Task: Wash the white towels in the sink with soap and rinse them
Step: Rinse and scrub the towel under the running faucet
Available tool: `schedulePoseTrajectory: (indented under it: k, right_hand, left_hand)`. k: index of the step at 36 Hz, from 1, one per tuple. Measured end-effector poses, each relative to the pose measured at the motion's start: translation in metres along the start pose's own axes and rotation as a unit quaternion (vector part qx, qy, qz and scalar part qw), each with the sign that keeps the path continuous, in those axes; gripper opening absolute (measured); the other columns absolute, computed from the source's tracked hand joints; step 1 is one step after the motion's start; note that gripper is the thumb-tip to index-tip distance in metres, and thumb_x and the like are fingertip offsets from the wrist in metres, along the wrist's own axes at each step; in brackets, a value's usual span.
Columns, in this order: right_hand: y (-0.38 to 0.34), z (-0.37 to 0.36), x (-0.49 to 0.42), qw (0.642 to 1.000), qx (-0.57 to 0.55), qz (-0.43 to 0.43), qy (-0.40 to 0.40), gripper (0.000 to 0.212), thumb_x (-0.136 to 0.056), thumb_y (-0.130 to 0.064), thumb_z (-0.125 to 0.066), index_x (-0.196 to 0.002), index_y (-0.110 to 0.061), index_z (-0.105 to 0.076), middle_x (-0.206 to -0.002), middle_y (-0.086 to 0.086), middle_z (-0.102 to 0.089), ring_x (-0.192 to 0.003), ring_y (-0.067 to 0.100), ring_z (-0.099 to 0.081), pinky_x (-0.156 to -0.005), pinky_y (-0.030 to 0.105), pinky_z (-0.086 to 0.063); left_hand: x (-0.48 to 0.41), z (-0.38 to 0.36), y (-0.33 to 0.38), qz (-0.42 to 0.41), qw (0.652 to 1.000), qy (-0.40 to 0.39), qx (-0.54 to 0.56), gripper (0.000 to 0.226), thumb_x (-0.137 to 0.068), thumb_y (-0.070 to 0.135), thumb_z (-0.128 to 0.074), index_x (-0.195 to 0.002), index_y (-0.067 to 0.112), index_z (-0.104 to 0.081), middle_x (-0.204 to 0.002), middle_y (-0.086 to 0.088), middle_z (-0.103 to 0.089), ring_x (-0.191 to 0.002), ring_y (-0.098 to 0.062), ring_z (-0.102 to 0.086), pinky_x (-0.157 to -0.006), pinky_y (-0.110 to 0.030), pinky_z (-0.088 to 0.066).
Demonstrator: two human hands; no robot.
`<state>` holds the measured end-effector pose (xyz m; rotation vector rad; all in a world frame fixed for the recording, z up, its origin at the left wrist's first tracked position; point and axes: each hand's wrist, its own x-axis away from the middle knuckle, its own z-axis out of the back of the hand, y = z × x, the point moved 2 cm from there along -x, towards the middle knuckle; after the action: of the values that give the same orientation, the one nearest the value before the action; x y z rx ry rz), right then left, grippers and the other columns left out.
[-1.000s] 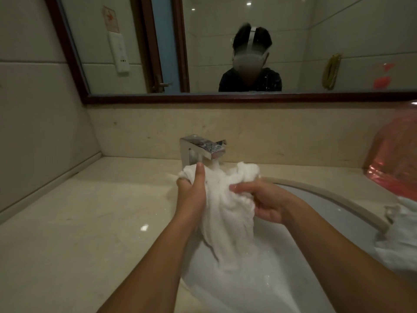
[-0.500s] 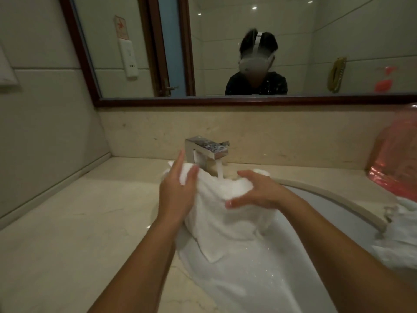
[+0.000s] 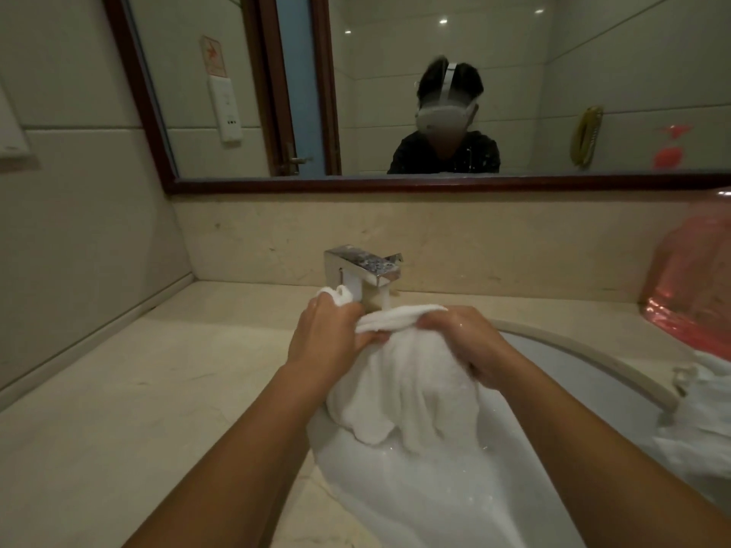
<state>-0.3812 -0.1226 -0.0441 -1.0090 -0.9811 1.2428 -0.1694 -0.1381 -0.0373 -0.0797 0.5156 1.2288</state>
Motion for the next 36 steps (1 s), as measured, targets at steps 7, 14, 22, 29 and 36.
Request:
schedulePoseTrajectory:
  k: [7,14,22,29,36]
  right_hand:
    - [0.012,0.001,-0.008,0.981,-0.135,-0.123,-0.066,0.034,-0.089,-0.024,-0.073,-0.118,-0.005,-0.074,-0.106,0.019,-0.08,-0.102,0.039,-0.077,-0.098,0.053,-0.06]
    - [0.024,0.01,-0.017,0.959,-0.156,-0.166,-0.17,0.064,-0.076,-0.025,-0.084,-0.134,-0.004,-0.066,-0.128,0.025,-0.072,-0.117,0.044,-0.071,-0.11,0.058,-0.05]
    - [0.04,0.015,-0.015,0.956,-0.084,-0.144,-0.24,0.071,-0.079,-0.039,-0.085,-0.138,-0.005,-0.065,-0.131,0.02,-0.073,-0.123,0.039,-0.069,-0.115,0.057,-0.047]
    - [0.044,0.014,-0.013,0.939,0.139,-0.15,-0.276,0.098,-0.047,-0.049,-0.105,-0.134,-0.02,-0.069,-0.118,0.005,-0.08,-0.114,0.031,-0.075,-0.108,0.054,-0.055]
    - [0.033,0.005,-0.012,0.962,-0.197,-0.1,-0.161,0.045,-0.095,-0.025,-0.073,-0.135,-0.006,-0.065,-0.122,0.024,-0.075,-0.112,0.042,-0.074,-0.097,0.055,-0.06]
  left_hand:
    - [-0.001,-0.004,0.007,0.086,0.989,-0.089,0.082,0.051,-0.098,0.068,-0.056,-0.111,0.024,-0.077,-0.11,-0.004,-0.052,-0.113,-0.027,-0.053,-0.084,-0.034,-0.039]
    - [-0.008,0.0,0.0,0.197,0.854,-0.215,0.43,0.031,-0.091,0.043,-0.079,-0.096,0.013,-0.08,-0.089,-0.005,-0.082,-0.077,-0.017,-0.08,-0.068,-0.026,-0.062]
    - [-0.005,-0.025,-0.004,0.291,0.669,-0.202,0.654,0.067,-0.087,0.047,-0.072,-0.132,-0.002,-0.069,-0.126,-0.026,-0.073,-0.12,-0.045,-0.069,-0.11,-0.054,-0.051]
    - [-0.009,-0.034,-0.011,0.302,0.6,-0.14,0.727,0.067,-0.099,0.056,-0.062,-0.135,0.0,-0.067,-0.13,-0.029,-0.07,-0.12,-0.049,-0.068,-0.112,-0.059,-0.047]
    - [-0.008,-0.032,0.001,0.286,0.589,-0.134,0.744,0.049,-0.104,0.038,-0.058,-0.135,0.001,-0.066,-0.13,-0.027,-0.071,-0.124,-0.045,-0.067,-0.115,-0.056,-0.045]
